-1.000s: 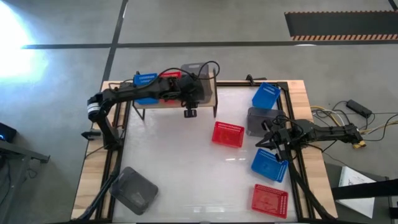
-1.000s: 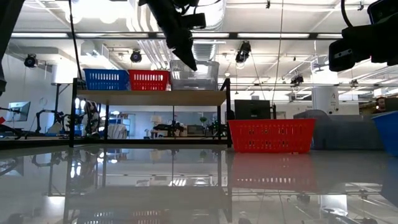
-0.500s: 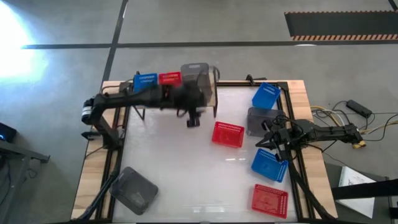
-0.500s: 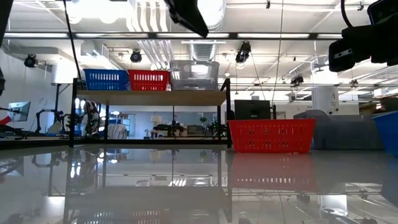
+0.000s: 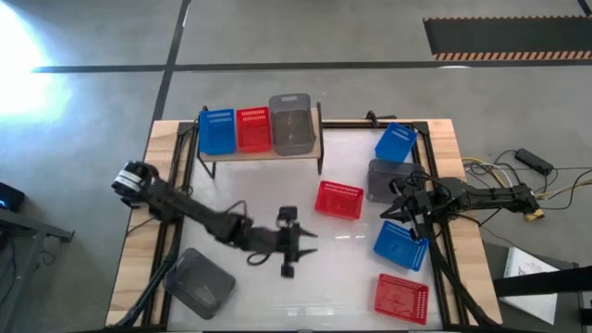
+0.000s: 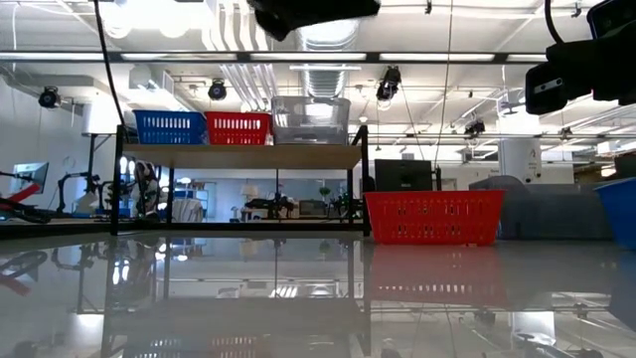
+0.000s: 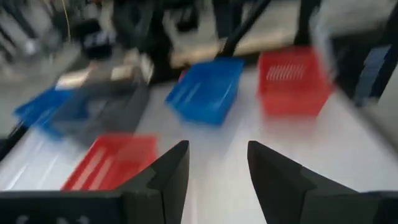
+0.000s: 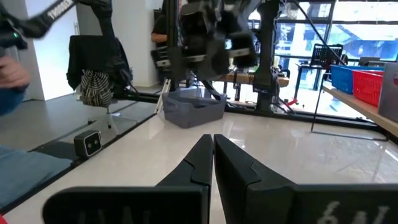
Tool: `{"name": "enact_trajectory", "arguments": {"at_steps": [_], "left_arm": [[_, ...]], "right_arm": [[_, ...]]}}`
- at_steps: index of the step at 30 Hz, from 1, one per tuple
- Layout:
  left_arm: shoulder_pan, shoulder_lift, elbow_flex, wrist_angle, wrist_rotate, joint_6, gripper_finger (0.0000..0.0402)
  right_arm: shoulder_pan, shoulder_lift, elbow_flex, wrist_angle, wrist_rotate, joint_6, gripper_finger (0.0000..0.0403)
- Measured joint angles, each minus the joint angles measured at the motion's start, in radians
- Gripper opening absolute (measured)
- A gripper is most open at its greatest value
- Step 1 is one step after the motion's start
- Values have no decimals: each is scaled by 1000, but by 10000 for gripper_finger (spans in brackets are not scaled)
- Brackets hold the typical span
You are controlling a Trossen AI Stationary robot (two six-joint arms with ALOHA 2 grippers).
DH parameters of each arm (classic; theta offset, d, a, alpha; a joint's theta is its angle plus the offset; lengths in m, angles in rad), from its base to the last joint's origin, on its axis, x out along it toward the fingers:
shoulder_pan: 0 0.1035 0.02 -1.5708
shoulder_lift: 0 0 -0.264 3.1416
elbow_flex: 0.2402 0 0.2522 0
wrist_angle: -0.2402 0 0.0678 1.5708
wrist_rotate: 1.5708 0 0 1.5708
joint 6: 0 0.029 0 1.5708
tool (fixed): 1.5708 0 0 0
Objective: Stack baskets on shelf by color
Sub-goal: Stack the top red bin on top of the red bin on the shelf
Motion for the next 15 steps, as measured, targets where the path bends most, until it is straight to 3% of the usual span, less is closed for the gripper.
{"name": "enact_trajectory", "arguments": {"at_steps": [3,6,15], "left_arm": [[-36,24,-128,339,-10,23,148],[-38,30,-198,553,-10,139,148],[-36,26,-212,542,-12,132,148]], "right_arm": [[0,0,0,0,0,-1,9],[0,0,0,0,0,-1,9],[0,0,0,93,-1,-40,9]]}}
